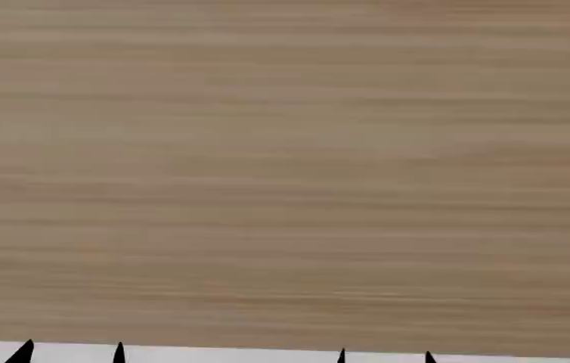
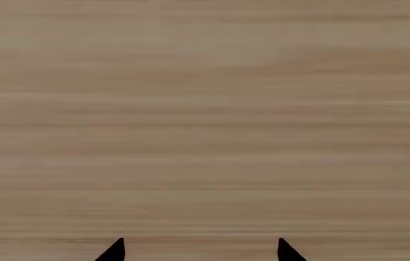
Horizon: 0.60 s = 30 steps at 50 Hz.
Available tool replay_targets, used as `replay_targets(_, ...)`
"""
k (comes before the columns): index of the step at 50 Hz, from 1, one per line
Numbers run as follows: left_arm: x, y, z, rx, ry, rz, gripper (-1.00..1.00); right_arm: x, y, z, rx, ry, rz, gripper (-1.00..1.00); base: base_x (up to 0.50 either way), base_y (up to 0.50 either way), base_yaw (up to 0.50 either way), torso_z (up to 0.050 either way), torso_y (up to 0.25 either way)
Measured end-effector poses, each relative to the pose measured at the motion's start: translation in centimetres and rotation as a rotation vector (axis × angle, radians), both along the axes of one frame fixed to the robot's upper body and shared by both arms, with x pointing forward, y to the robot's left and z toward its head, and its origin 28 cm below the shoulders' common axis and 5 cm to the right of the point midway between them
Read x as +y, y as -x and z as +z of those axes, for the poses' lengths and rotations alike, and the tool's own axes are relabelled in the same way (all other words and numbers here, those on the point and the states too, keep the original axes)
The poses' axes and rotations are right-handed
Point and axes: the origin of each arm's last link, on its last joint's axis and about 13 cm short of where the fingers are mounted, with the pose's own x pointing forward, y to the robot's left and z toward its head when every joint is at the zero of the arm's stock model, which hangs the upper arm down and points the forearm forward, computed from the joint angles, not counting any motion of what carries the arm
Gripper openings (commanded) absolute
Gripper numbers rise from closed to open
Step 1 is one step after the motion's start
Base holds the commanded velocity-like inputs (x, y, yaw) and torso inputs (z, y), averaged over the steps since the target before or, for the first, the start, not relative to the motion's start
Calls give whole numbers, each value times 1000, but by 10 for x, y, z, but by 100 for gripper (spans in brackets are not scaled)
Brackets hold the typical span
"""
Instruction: Put the right moka pot on the stove.
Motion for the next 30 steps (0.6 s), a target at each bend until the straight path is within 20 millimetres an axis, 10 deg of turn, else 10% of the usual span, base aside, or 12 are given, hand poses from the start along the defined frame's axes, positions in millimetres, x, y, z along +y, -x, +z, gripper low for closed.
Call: replay_targets(30,0,-2,-6,8,-1,17,100,-1,-2,-4,33,2,-32,100,0,0,0,13,2)
